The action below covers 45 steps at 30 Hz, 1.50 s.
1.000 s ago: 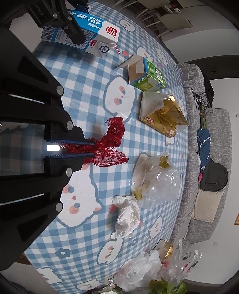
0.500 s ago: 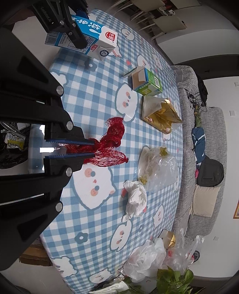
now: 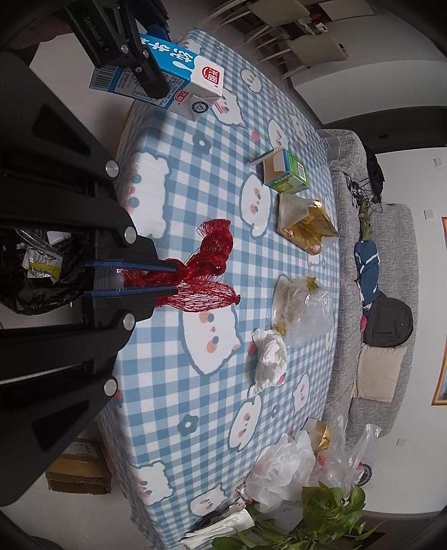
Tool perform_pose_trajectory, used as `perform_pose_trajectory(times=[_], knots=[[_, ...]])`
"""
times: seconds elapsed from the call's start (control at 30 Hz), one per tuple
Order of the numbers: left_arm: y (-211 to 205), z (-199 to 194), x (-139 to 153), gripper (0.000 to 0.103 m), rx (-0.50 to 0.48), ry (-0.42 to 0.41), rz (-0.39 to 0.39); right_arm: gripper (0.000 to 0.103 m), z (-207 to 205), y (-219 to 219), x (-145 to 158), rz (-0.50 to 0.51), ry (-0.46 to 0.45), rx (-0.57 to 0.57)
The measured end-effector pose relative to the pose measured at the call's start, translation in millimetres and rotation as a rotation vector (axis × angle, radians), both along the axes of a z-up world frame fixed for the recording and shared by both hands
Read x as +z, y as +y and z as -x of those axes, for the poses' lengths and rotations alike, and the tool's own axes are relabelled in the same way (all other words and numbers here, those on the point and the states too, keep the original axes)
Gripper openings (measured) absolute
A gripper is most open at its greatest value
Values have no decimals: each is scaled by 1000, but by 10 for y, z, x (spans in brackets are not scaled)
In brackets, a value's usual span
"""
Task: Collect trash
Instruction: 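Carry the milk carton and red mesh net over the black trash bin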
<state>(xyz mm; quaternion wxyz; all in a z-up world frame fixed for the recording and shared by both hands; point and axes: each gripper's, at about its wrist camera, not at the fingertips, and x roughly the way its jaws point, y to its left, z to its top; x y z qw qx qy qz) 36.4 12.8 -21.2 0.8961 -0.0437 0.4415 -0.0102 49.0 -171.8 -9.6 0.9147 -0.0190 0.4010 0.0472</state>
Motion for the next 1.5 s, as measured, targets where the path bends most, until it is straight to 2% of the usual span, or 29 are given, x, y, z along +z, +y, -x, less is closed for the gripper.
perform_pose_trajectory(times=[0.83,1.5], knots=[[201,583,-235,62,46,14,32,8,647,214,-147,5,-2,48],[247,930,-712,62,45,59,44,8,955,291,-509,18,43,85]])
